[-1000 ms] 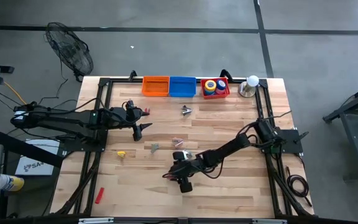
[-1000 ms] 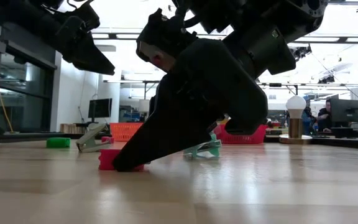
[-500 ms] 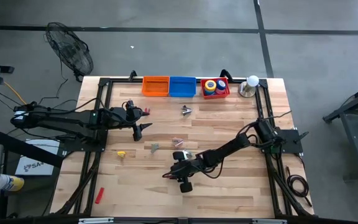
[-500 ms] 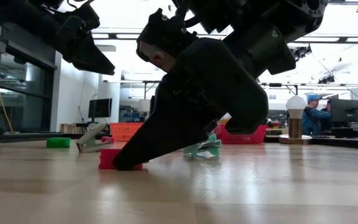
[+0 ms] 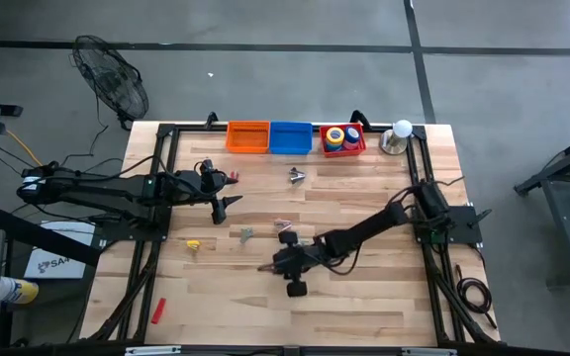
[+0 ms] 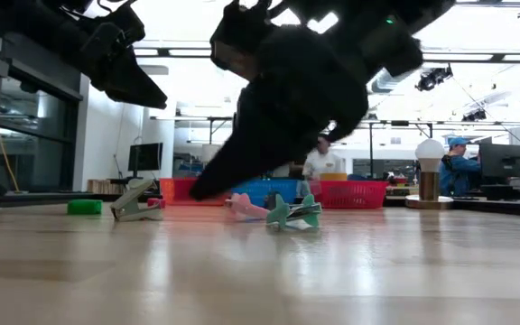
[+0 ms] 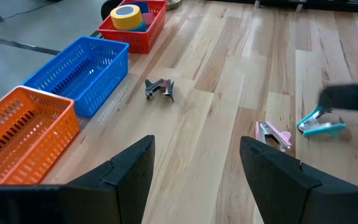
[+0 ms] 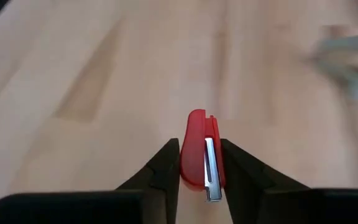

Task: Pick and place Stapler, Stapler remover, tape
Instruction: Put the red stapler into the blue bin

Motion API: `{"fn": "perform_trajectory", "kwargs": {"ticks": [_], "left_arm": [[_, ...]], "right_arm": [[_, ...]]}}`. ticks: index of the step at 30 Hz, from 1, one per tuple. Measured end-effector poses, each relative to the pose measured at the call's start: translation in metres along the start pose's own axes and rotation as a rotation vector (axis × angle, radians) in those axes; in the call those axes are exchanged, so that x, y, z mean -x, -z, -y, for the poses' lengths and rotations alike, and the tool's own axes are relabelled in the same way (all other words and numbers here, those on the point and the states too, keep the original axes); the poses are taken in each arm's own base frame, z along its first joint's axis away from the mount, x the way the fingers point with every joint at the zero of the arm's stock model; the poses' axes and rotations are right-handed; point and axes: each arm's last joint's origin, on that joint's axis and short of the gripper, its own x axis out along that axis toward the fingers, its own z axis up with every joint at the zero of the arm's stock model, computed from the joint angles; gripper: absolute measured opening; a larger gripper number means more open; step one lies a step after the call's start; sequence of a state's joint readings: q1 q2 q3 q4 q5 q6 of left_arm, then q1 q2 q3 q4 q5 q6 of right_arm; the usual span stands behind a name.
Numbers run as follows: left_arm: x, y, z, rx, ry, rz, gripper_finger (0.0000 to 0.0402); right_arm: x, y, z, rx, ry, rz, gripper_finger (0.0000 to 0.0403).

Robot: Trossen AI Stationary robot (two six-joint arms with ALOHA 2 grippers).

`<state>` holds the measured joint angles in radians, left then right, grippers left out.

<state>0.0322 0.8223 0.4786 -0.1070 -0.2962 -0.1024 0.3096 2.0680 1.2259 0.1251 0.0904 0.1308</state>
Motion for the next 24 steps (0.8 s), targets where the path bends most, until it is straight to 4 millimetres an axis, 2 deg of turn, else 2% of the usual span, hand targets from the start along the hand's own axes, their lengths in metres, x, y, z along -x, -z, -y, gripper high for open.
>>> {"fn": "perform_trajectory", "kwargs": {"ticks": [5,9,16,24], "left_arm": [[0.000,0.000,0.000,0.000,0.000,0.000,0.0232],[0.000,0.000,0.000,0.000,0.000,0.000,0.0232],[0.000,0.000,0.000,0.000,0.000,0.000,0.0232],[0.000,0.000,0.000,0.000,0.000,0.000,0.0232]], "right_arm": [[0.017,-0.014,0.027,0.037,0.082,0.002,0.0088],[0.034,-0.027,0.058,0.066,0.187,0.006,0.0088],[0.064,-0.040,0.131,0.013,0.410,0.021,0.0089],[0.088,-0.022,0.231,-0.140,0.624,-0.006,0.0089]]}}
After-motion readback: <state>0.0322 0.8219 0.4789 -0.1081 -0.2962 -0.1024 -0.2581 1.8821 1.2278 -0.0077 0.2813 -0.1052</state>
